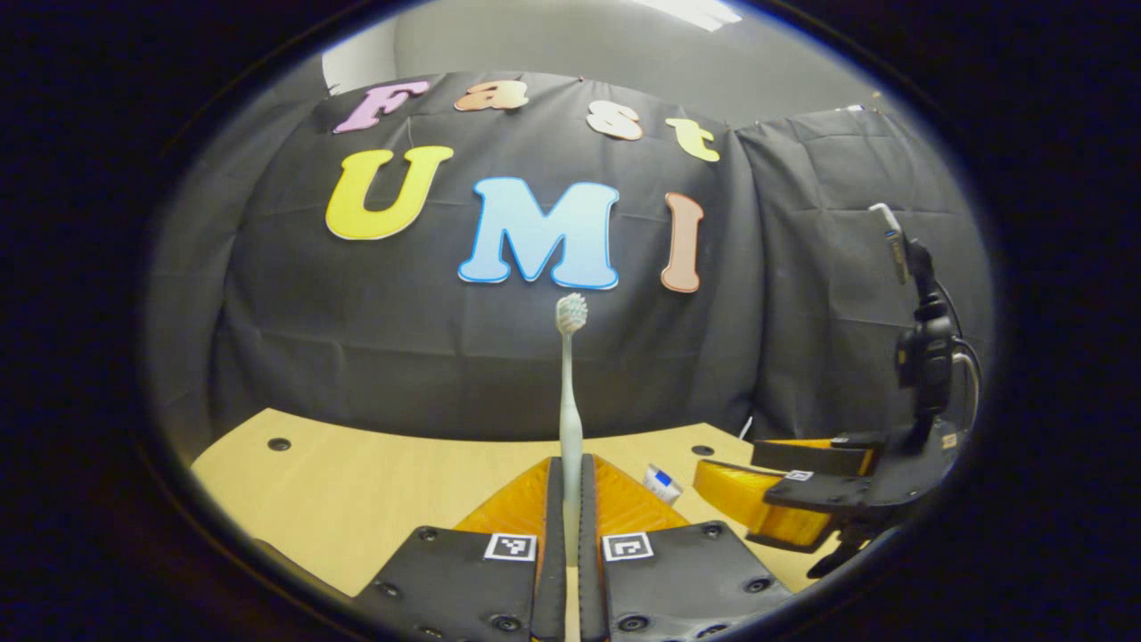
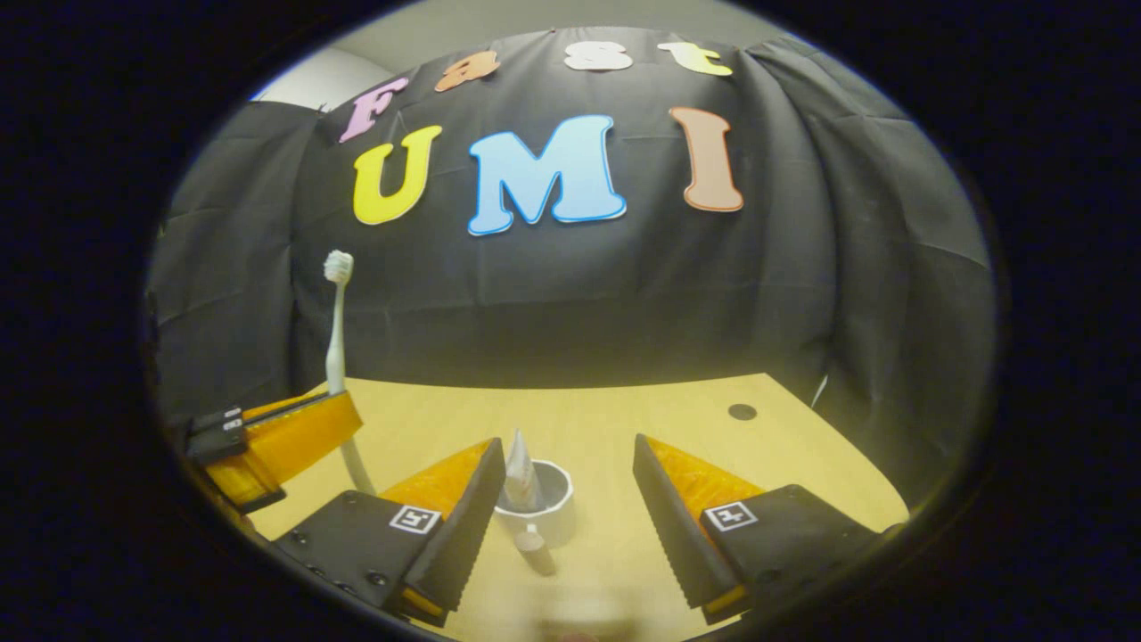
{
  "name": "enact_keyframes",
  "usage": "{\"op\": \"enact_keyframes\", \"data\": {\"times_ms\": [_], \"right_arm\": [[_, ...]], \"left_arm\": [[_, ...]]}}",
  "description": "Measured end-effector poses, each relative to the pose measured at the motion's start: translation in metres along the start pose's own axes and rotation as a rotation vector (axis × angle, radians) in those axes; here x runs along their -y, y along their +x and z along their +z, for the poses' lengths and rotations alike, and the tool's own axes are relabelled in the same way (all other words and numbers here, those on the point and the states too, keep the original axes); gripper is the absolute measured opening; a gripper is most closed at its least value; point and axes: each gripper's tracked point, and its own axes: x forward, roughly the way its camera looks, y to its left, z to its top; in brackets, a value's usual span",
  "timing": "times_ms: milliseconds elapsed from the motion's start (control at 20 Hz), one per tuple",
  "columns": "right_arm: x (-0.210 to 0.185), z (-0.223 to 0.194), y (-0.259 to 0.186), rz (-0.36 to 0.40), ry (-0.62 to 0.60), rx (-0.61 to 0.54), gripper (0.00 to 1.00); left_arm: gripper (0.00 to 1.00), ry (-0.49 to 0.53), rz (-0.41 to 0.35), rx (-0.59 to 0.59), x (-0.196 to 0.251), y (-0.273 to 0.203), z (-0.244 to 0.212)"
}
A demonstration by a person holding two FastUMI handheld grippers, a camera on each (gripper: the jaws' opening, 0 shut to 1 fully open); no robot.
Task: Put the toothbrush and toothpaste on the desktop into the cup, then pick up the cup and place it on the coaster on the desktop.
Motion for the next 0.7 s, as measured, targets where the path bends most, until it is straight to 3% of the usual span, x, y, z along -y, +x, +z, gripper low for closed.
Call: {"op": "enact_keyframes", "data": {"times_ms": [400,700], "right_arm": [[0.047,-0.002,-0.061,-0.086,0.015,-0.003,0.92],[0.064,-0.011,-0.073,-0.118,0.053,-0.040,0.92]], "left_arm": [[0.12,-0.032,-0.091,0.108,0.022,0.052,0.010],[0.13,-0.056,-0.122,0.091,0.026,0.093,-0.026]]}}
